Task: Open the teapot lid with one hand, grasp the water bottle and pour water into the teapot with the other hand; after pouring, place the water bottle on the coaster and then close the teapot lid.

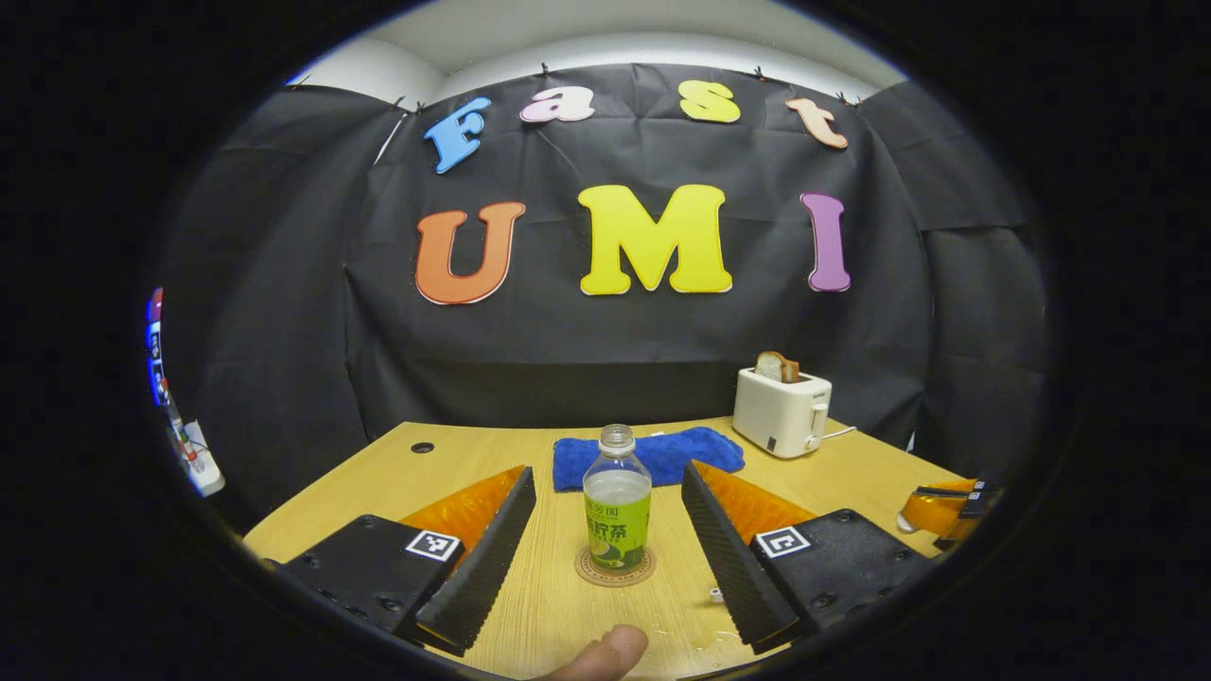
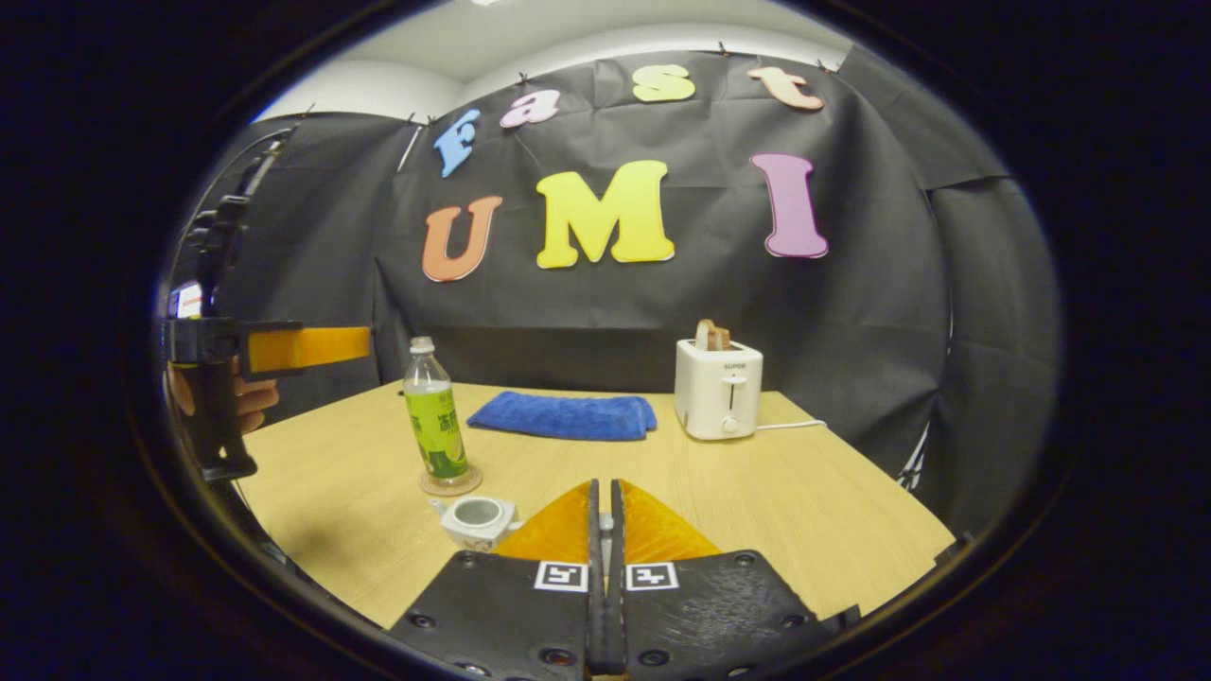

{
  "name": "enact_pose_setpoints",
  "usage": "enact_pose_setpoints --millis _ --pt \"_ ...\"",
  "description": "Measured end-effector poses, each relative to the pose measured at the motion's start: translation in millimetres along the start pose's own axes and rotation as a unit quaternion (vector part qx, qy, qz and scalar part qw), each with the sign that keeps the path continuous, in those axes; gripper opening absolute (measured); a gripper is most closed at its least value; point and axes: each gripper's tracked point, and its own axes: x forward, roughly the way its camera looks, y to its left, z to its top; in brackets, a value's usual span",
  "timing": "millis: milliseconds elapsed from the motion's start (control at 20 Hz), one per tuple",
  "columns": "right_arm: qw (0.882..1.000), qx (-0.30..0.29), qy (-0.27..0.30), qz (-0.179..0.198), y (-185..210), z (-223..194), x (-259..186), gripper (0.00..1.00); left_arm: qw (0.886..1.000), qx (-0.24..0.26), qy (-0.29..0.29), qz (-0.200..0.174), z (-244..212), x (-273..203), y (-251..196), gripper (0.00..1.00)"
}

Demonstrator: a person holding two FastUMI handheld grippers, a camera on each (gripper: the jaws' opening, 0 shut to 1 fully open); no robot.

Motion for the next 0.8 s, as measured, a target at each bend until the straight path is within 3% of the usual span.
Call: enact_pose_setpoints --millis 300,550,800 --pt "1.000 -0.007 -0.006 -0.002 13 10 -5 0.00 0.999 0.002 -0.018 0.040 -13 -50 26 0.97" --pt "1.000 -0.005 -0.001 0.004 37 5 6 0.00 0.998 0.044 -0.007 0.036 -24 -54 32 0.97" --pt "0.999 0.000 0.017 0.040 83 -9 27 0.00 1.000 0.023 0.009 0.018 -27 -55 47 0.97"
